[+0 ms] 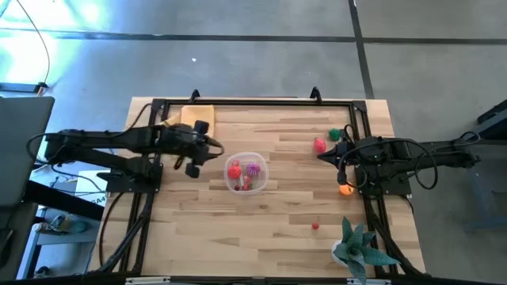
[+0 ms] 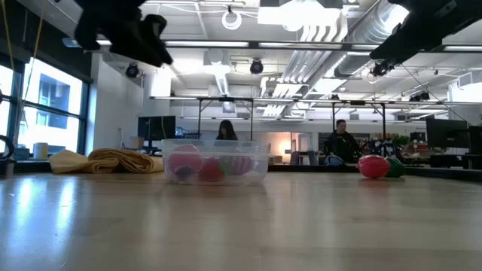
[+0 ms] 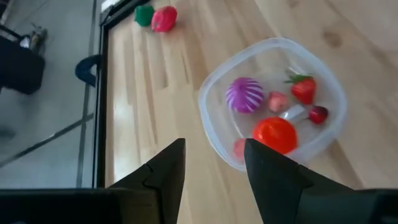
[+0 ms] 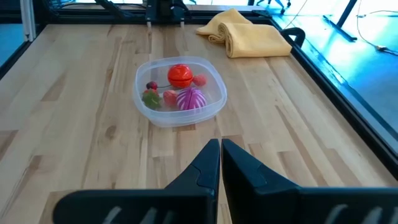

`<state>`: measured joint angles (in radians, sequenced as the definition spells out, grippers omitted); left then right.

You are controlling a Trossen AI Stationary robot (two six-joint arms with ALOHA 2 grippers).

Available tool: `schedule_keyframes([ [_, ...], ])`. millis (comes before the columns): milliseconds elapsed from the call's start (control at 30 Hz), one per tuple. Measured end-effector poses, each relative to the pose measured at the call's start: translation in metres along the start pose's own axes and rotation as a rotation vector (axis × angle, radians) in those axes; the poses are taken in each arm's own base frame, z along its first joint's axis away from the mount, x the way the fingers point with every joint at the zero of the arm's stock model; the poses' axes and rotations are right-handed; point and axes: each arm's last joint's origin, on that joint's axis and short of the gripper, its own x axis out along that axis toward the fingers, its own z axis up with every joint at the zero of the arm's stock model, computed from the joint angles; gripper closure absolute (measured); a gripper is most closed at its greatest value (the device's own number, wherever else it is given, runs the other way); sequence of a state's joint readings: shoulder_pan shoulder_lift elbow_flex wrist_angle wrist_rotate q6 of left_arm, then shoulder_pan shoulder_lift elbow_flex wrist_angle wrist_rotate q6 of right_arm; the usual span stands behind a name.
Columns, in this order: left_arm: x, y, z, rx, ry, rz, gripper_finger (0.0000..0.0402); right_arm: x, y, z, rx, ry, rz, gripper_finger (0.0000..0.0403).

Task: Pick and placing Produce into tupperware
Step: Put the dragon fruit into the transparent bin

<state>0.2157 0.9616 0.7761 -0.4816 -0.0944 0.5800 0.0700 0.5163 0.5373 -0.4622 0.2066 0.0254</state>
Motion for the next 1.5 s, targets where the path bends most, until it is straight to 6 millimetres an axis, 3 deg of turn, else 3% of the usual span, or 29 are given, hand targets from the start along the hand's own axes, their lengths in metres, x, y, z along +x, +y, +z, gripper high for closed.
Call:
schedule_keyframes([
  [267, -0.042, -0.013, -0.023, -0.041, -0.149, -0.005, 0.0247, 0.000, 0.000, 0.000, 0.000, -0.002, 0.001, 0.0394],
  [467, -0.051, -0.020, -0.035, -0.223, -0.189, 0.003, 0.0247, 0.000, 0.000, 0.000, 0.000, 0.000, 0.000, 0.0394],
  [800, -0.045, -0.022, -0.034, -0.152, -0.182, -0.048, 0.0247, 0.000, 0.000, 0.000, 0.000, 0.000, 0.000, 0.0394],
  [1033, -0.042, -0.022, -0.032, -0.338, -0.192, -0.110, 0.0247, 0.000, 0.000, 0.000, 0.000, 0.000, 0.000, 0.0394],
  [1500, -0.042, -0.020, -0.035, -0.341, -0.136, -0.008, 0.0247, 0.000, 0.000, 0.000, 0.000, 0.000, 0.000, 0.0394],
])
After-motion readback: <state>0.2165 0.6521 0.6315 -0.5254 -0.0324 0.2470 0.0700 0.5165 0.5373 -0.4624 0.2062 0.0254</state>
